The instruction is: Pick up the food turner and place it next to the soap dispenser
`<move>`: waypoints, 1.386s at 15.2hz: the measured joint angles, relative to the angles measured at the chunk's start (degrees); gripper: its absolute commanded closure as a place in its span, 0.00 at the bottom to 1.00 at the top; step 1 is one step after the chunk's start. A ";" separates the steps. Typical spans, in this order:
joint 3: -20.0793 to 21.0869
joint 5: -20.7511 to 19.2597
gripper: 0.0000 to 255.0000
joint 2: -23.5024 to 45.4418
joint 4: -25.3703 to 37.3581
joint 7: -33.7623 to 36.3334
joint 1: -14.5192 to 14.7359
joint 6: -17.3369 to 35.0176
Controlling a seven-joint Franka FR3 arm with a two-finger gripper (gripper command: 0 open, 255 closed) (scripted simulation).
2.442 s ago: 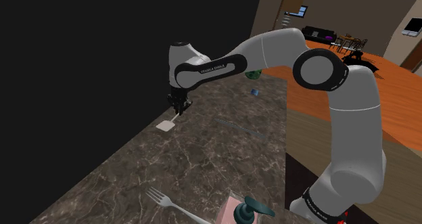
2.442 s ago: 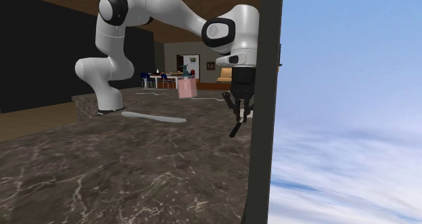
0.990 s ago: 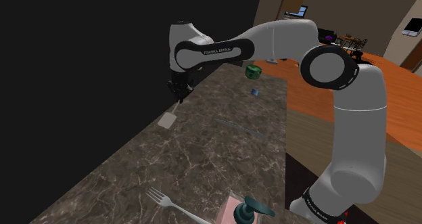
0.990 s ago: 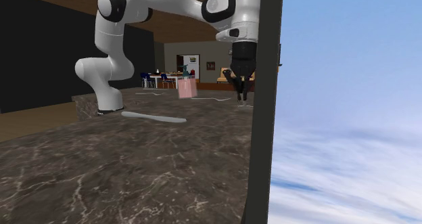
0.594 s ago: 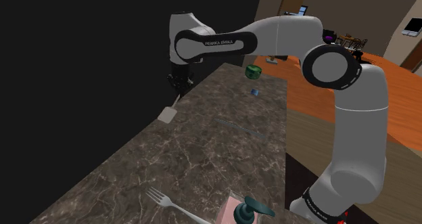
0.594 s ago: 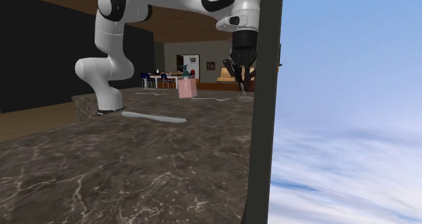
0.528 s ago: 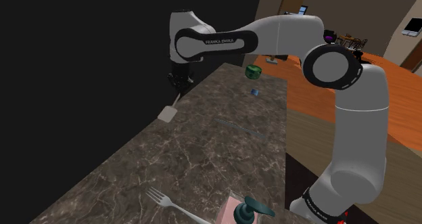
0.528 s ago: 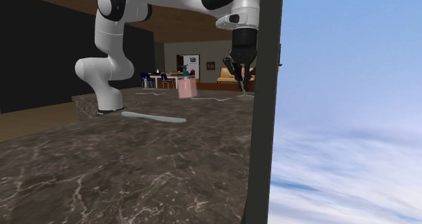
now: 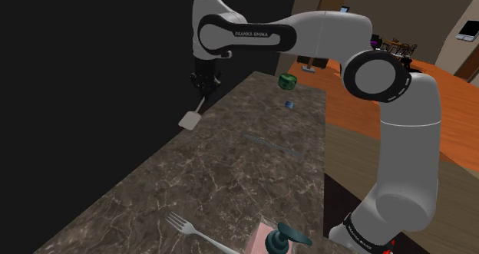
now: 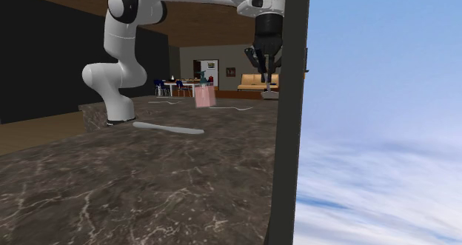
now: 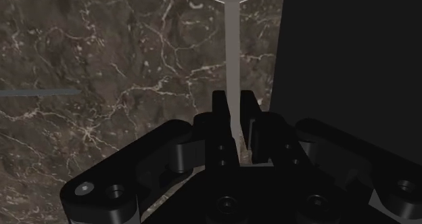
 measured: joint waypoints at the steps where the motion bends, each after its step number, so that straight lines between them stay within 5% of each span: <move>1: 0.02 0.03 1.00 0.00 0.84 -0.09 0.10 -0.83; 13: -0.06 -0.59 1.00 2.29 14.04 -1.15 2.26 -11.58; 21: -0.95 -2.59 1.00 8.71 31.20 -2.47 6.18 -22.01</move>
